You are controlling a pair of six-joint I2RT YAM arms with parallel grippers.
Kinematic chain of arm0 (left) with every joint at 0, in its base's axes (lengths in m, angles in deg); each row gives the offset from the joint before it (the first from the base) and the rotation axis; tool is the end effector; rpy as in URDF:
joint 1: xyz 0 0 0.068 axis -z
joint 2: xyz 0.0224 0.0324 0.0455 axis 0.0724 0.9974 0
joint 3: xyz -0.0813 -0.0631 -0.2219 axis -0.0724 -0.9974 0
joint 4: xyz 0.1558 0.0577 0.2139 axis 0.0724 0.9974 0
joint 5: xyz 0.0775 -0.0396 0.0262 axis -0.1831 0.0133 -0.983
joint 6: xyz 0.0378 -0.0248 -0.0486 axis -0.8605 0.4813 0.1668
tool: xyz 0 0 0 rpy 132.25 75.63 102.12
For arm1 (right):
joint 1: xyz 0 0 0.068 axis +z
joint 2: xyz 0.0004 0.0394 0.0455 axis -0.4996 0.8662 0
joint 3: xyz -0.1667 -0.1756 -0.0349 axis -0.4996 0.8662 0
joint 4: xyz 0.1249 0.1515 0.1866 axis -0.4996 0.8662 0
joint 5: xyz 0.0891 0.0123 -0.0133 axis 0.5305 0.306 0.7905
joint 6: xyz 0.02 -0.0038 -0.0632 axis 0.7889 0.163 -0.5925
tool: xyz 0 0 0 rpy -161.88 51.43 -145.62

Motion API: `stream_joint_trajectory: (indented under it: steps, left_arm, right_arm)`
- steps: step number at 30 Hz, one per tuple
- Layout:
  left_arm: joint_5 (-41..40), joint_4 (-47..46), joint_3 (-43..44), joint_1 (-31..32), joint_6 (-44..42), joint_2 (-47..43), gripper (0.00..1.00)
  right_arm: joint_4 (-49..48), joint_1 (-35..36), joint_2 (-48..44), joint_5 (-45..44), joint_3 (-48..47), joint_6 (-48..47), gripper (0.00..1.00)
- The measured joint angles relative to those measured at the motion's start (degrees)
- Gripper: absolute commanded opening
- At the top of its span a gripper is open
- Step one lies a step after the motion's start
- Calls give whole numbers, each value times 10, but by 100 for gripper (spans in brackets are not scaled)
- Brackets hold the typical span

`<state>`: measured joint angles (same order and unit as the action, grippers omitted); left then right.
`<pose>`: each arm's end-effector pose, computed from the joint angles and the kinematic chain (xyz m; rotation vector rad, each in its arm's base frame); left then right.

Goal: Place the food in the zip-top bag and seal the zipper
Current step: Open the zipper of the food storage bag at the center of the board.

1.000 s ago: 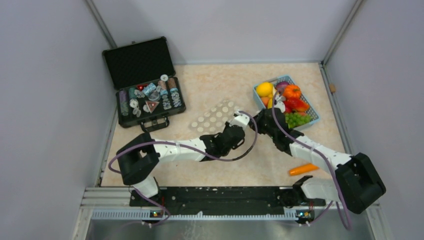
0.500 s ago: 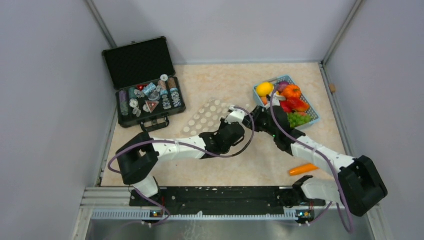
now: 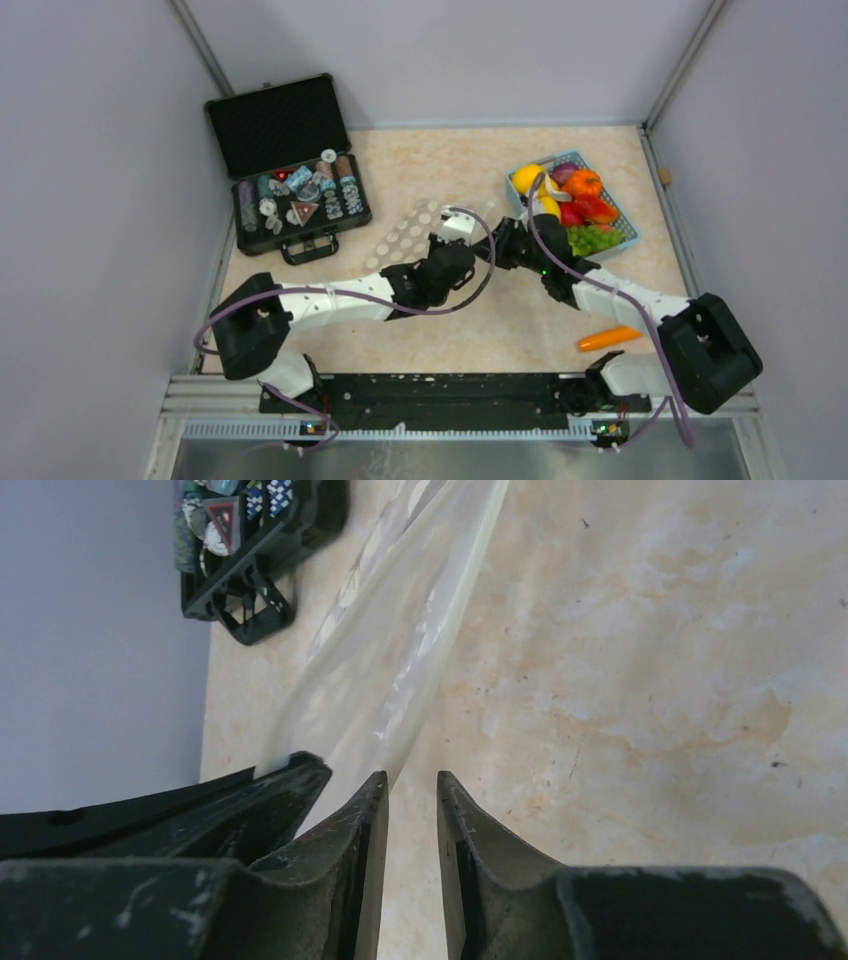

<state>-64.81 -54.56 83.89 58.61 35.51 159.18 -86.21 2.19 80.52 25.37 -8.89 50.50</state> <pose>0.1929 -0.3006 0.1968 0.3319 1.9567 -0.1935 0.2470 0.1670 0.1715 0.1567 2.1304 1.0556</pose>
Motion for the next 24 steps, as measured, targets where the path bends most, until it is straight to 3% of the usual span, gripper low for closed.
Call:
stream_joint_trajectory:
  steps: [10,16,24]
  left_arm:
    - [2,0,-2,0,7,-6,0]
    - [-1,4,-2,0,12,-6,0]
    - [-8,5,-2,-11,12,-9,0]
  right_arm:
    - [-28,0,56,37,-17,17,31]
    - [-68,0,73,49,-17,32,7]
    - [-41,0,82,29,-17,16,0]
